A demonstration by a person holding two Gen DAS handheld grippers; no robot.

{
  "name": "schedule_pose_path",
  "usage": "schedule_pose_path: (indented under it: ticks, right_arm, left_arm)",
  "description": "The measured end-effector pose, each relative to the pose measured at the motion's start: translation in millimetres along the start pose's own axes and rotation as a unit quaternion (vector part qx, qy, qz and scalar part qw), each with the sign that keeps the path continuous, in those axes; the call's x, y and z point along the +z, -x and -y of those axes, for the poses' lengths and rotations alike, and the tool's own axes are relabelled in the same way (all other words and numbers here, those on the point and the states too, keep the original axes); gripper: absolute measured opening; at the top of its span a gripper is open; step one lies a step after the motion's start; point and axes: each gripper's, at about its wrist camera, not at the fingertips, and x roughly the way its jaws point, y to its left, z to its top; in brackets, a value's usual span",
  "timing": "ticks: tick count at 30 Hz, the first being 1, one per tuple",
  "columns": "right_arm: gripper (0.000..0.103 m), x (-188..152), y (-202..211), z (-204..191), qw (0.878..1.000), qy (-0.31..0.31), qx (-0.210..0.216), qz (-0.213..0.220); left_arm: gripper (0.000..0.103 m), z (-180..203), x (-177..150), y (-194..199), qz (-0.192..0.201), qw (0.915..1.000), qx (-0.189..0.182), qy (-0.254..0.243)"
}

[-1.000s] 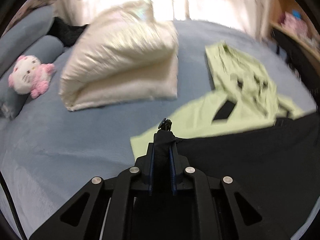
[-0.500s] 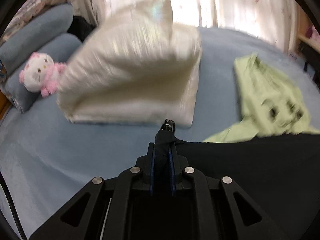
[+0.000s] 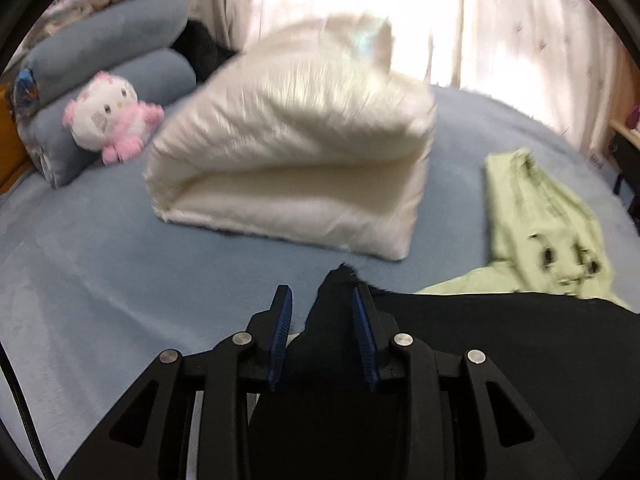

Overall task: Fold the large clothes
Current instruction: 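Lift the black hem with both tools and fold it up toward the hood, then lay the folded black section flat and open both tools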

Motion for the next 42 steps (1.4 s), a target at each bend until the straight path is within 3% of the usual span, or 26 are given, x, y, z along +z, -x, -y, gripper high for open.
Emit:
schedule_pose_path:
  ticks: [3,6,8,12,14,16,18,20,22,25,26,28,30,33,38,42]
  right_arm:
    - [0.032,-15.6,23.9,-39.5,0.997,0.046,0.06,-0.005]
    - [0.032,-50.3,49.8,-86.0,0.985,0.102,0.134,-0.024]
    - [0.032,-80.5,67.1,-117.3,0.971,0.149,0.182,-0.037]
    - [0.032,-126.5,77.1,-153.6,0.946,0.203,0.244,-0.07]
    - [0.032,-144.4,64.8,-167.7,0.937,0.244,0.234,-0.081]
    - [0.032,-148.0,47.8,-167.8,0.94,0.253,0.211,-0.094]
    - [0.03,-139.2,28.4,-151.5,0.952,0.248,0.162,-0.08]
    - [0.029,-125.4,18.5,-122.4,0.965,0.232,0.111,-0.058]
    - [0.024,-108.1,12.5,-86.2,0.976,0.191,0.088,-0.052]
    - [0.021,-82.4,8.9,-41.9,0.987,0.157,0.021,-0.037]
    - [0.022,-74.0,6.8,-23.4,0.989,0.144,-0.013,-0.033]
    - [0.023,-62.7,2.8,2.2,0.993,0.11,-0.03,-0.035]
    - [0.023,-52.4,3.9,21.1,0.996,0.068,-0.024,-0.043]
    - [0.024,-49.5,14.3,13.4,0.997,0.059,-0.005,-0.04]
    - [0.024,-48.2,20.4,-57.6,0.992,0.098,0.077,-0.034]
    - [0.024,-52.9,0.7,-123.7,0.982,0.147,0.113,-0.042]
  left_arm:
    - [0.03,17.2,-12.4,40.7,0.011,0.9986,-0.046,-0.026]
    - [0.029,39.7,-38.3,78.0,0.001,0.9924,-0.11,-0.055]
    - [0.03,58.2,-64.9,98.2,-0.014,0.9847,-0.156,-0.076]
    - [0.03,86.7,-100.6,109.1,-0.034,0.9727,-0.195,-0.121]
    - [0.03,102.3,-111.0,100.1,-0.038,0.9722,-0.176,-0.15]
    - [0.03,107.8,-114.7,79.2,-0.046,0.9761,-0.14,-0.16]
    - [0.032,99.2,-110.1,54.2,-0.067,0.9816,-0.1,-0.149]
    - [0.032,77.0,-99.6,41.3,-0.073,0.9874,-0.088,-0.109]
    - [0.032,59.0,-92.0,33.0,-0.072,0.991,-0.057,-0.098]
    - [0.035,26.0,-82.5,17.6,-0.075,0.9945,-0.006,-0.074]
    - [0.034,14.6,-79.4,12.9,-0.08,0.995,-0.003,-0.06]
    - [0.034,0.6,-76.9,10.4,-0.091,0.9949,0.001,-0.044]
    - [0.035,1.1,-74.3,12.6,-0.094,0.9941,0.01,-0.052]
    - [0.034,14.2,-69.6,17.2,-0.094,0.9935,0.01,-0.063]
    - [0.036,53.3,-57.8,30.1,-0.064,0.9938,-0.039,-0.082]
    - [0.037,89.9,-49.5,13.8,-0.052,0.9922,-0.038,-0.107]
